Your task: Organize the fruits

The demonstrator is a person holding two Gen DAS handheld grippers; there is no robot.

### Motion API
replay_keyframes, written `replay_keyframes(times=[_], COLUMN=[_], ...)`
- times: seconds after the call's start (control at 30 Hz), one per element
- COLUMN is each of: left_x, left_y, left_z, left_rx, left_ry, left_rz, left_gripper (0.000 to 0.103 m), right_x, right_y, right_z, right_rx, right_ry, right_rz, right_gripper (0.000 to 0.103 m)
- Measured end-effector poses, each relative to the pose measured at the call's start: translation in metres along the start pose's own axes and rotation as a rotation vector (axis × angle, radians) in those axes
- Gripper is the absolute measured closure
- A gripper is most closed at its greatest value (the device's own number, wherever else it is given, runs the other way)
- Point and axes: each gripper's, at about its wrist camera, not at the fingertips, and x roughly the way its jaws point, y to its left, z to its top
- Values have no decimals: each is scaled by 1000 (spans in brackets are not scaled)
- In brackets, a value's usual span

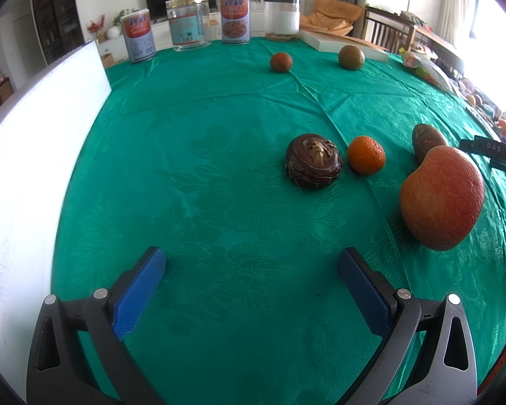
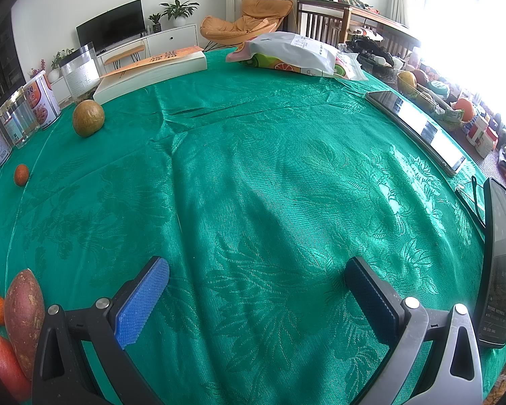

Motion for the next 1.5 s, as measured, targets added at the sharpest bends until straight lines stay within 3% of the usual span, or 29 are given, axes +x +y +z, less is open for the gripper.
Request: replay_keyframes(times=[0.27,0.37,0.47,0.53,0.7,0.73,0.87,0.9,0.93,1.03,1.27,1.33,1.43,1.5], left_x=[0,-3,-5,0,14,16,27,28,26,22,-9,-21,-39,-45], left_y=[1,8,23,24,-9,-15,-28,-29,-29,-28,-2,2,8,9], left_z=[0,3,14,27,51,52,51,51,52,49,25,21,16,15], left_rx=[-1,-20,-111,-127,60,99,189,192,187,174,24,4,-20,-36], left_ry=[3,13,-8,-13,-51,-61,-49,-50,-55,-51,6,4,-18,-22], left_rz=[-10,-66,-158,-168,-149,-143,-133,-145,-159,-145,-211,-218,-219,-219], left_gripper=[1,1,1,3,4,7,40,44,60,61,61,61,61,61], right_x=[1,0,0,0,0,0,0,0,0,0,3,2,-19,-32], right_y=[1,0,0,0,0,0,0,0,0,0,3,9,22,50], right_z=[1,0,0,0,0,0,0,0,0,-1,5,13,15,12], right_rx=[0,0,0,0,0,0,0,0,0,0,14,-33,78,87], right_ry=[0,0,0,0,0,0,0,0,0,0,4,90,207,300], right_rz=[0,0,0,0,0,0,0,0,0,0,-2,71,340,518], right_gripper=[0,0,0,0,0,0,0,0,0,0,0,0,2,2])
